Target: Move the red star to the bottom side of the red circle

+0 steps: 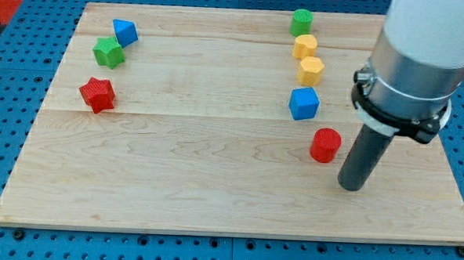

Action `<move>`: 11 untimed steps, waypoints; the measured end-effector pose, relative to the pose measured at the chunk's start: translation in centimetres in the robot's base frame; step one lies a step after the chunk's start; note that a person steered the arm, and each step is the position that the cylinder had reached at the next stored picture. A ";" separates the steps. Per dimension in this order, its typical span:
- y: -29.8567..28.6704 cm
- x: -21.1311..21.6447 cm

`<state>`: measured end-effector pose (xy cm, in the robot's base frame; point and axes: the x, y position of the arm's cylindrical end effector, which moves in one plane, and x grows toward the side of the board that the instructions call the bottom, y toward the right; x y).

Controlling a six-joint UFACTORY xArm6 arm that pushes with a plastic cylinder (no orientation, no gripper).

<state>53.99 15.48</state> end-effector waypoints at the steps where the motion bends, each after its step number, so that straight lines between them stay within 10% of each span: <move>1: -0.3 -3.5; 4: -7.1 1.4; 8: -44.4 0.1; 11: -44.9 -13.4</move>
<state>40.61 -29.39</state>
